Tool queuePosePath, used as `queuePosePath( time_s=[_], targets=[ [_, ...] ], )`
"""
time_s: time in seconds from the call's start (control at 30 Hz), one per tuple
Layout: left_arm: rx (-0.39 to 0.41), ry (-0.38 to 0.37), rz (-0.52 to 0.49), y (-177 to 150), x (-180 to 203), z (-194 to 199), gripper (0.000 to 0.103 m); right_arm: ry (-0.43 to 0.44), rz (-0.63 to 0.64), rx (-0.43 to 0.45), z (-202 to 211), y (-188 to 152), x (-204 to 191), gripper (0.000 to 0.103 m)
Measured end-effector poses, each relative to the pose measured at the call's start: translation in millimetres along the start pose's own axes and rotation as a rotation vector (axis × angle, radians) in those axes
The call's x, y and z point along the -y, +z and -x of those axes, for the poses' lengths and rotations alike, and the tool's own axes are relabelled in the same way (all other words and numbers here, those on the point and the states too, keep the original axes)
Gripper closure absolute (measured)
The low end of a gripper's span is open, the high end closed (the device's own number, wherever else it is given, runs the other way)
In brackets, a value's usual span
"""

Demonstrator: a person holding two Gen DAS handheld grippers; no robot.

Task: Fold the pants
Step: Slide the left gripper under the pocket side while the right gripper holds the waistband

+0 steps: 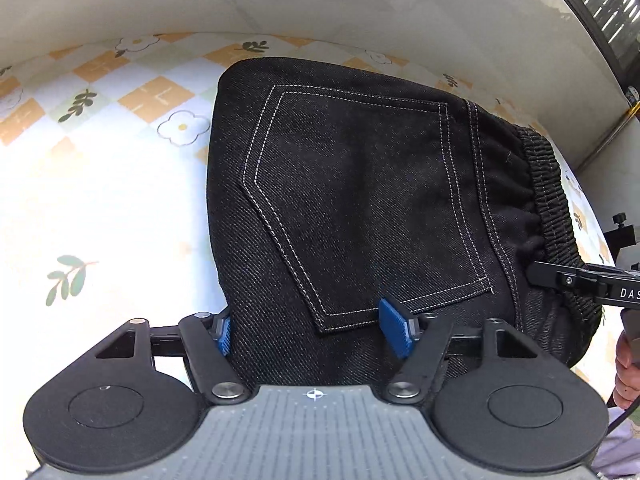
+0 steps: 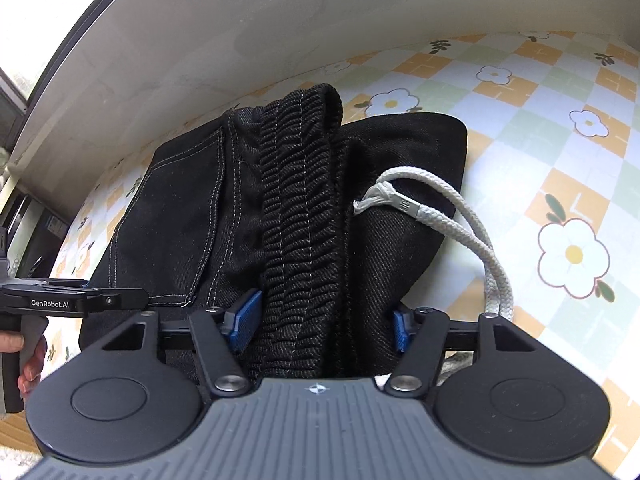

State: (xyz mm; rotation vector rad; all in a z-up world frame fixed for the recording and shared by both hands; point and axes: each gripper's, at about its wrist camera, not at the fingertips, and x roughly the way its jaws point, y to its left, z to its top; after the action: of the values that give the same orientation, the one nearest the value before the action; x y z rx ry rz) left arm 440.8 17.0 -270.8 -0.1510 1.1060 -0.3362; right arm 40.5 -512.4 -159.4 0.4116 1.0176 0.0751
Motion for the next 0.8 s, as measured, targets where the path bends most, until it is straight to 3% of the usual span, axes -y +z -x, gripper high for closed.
queuePosePath(
  time_s=[0.33, 0.8],
  targets=[
    [-0.042, -0.058, 0.169, -77, -18, 48, 0.039, 0.080, 0.127, -0.088, 4, -26, -19, 0.042],
    [0.085, 0.012, 0.248, -77, -19, 56, 0.039, 0.119, 0.066, -0.090, 1, -25, -2, 0.028]
  ],
)
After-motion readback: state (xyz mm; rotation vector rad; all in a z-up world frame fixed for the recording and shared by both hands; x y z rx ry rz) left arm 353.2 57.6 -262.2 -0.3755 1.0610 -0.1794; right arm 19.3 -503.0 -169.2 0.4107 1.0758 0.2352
